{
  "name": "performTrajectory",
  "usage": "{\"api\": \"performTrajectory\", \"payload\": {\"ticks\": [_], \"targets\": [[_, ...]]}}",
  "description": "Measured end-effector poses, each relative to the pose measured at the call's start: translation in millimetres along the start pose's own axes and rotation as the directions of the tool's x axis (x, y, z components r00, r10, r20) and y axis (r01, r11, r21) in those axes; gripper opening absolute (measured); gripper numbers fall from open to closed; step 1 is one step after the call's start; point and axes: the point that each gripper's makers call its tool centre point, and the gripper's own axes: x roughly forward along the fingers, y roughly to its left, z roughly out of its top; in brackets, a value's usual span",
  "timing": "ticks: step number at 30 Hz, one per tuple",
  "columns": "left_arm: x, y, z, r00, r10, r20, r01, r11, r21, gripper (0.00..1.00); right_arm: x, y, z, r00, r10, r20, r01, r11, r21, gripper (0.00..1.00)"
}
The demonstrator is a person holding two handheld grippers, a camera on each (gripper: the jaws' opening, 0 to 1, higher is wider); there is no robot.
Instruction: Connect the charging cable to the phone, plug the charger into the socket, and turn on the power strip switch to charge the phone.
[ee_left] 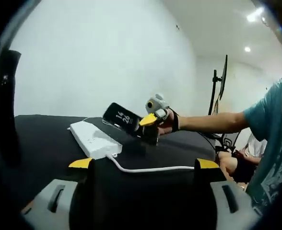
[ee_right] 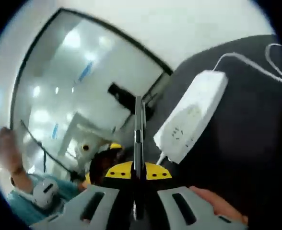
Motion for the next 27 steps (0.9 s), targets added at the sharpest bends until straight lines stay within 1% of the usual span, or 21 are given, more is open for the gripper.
{"api": "performTrajectory", "payload": {"ticks": [2,3,5,7,8,9,10,12,13,14,15,17,18,19,20,21,22,23,25,26,27], "targets": [[2.8,-5.7,3.7,1.000,-0.018,0.005,0.018,1.000,0.001,0.81,-16.7,-1.5,6.6,0.995,-0.065,0.081,0.065,0.998,0.002,0.05],[5.1,-9.9,7.1,0.999,-0.036,0.017,0.036,0.999,0.001,0.82,-26.5,-3.2,10.6,0.986,-0.100,0.132,0.102,0.995,-0.008,0.05],[10.0,-13.5,8.4,0.999,-0.050,0.008,0.050,0.999,0.007,0.82,-38.2,-4.3,15.5,0.968,-0.134,0.212,0.122,0.990,0.068,0.05],[14.0,-17.3,9.6,0.998,-0.063,-0.001,0.063,0.998,0.023,0.82,-54.7,-9.3,21.9,0.930,-0.194,0.312,0.151,0.976,0.155,0.05],[15.6,-19.0,10.4,0.998,-0.070,-0.002,0.070,0.997,0.025,0.82,-65.1,-11.2,26.1,0.900,-0.221,0.376,0.164,0.970,0.177,0.05],[17.2,-20.9,11.2,0.997,-0.078,-0.003,0.078,0.997,0.027,0.82,-72.4,-12.2,27.8,0.881,-0.239,0.407,0.165,0.964,0.209,0.05],[18.6,-22.8,11.7,0.996,-0.086,-0.006,0.086,0.996,0.030,0.82,-85.0,-15.0,33.2,0.844,-0.267,0.465,0.148,0.950,0.276,0.05],[21.3,-25.7,13.1,0.995,-0.097,-0.009,0.098,0.994,0.041,0.82,-105.1,-20.9,41.2,0.787,-0.306,0.535,0.101,0.920,0.378,0.05],[22.2,-26.8,13.7,0.995,-0.102,-0.011,0.103,0.994,0.044,0.82,-120.4,-25.1,45.8,0.733,-0.340,0.589,0.086,0.905,0.416,0.05],[23.0,-28.9,14.7,0.994,-0.110,-0.011,0.111,0.993,0.047,0.82,-131.9,-27.7,48.9,0.695,-0.363,0.620,0.072,0.894,0.443,0.05],[23.3,-30.6,15.1,0.993,-0.117,-0.011,0.117,0.992,0.049,0.82,-147.6,-30.5,52.8,0.641,-0.383,0.665,0.045,0.884,0.466,0.05],[24.5,-34.3,15.5,0.991,-0.130,-0.013,0.131,0.990,0.056,0.82,-165.9,-34.3,52.0,0.575,-0.424,0.700,-0.002,0.855,0.519,0.05],[24.8,-34.9,15.5,0.991,-0.132,-0.015,0.133,0.989,0.059,0.82,-175.1,-37.7,52.2,0.535,-0.445,0.718,-0.014,0.845,0.534,0.05],[24.9,-35.8,15.7,0.991,-0.137,-0.015,0.137,0.989,0.063,0.82,-188.3,-42.8,49.8,0.484,-0.479,0.732,-0.023,0.829,0.558,0.05],[25.0,-36.5,16.0,0.990,-0.141,-0.015,0.141,0.988,0.065,0.82,-197.7,-49.2,45.7,0.448,-0.528,0.721,-0.026,0.799,0.601,0.05],[25.1,-37.1,16.8,0.989,-0.145,-0.014,0.145,0.987,0.072,0.82,-211.5,-58.1,40.1,0.389,-0.586,0.710,-0.009,0.769,0.639,0.05],[25.0,-37.1,17.6,0.989,-0.145,-0.012,0.146,0.986,0.076,0.82,-219.9,-63.2,36.5,0.358,-0.612,0.705,-0.004,0.755,0.656,0.05],[24.8,-36.5,19.1,0.989,-0.148,-0.006,0.148,0.986,0.078,0.82,-232.8,-71.3,31.3,0.311,-0.651,0.692,-0.011,0.726,0.688,0.05],[24.1,-36.0,21.2,0.988,-0.154,0.006,0.153,0.986,0.072,0.82,-251.9,-80.6,27.4,0.233,-0.686,0.689,-0.050,0.700,0.713,0.05],[23.7,-35.8,21.9,0.987,-0.158,0.011,0.157,0.985,0.068,0.81,-261.9,-85.4,21.4,0.184,-0.712,0.678,-0.067,0.679,0.731,0.05],[23.4,-36.0,21.7,0.987,-0.161,0.012,0.160,0.985,0.065,0.81,-269.2,-89.6,16.8,0.148,-0.735,0.662,-0.052,0.663,0.747,0.05]]}}
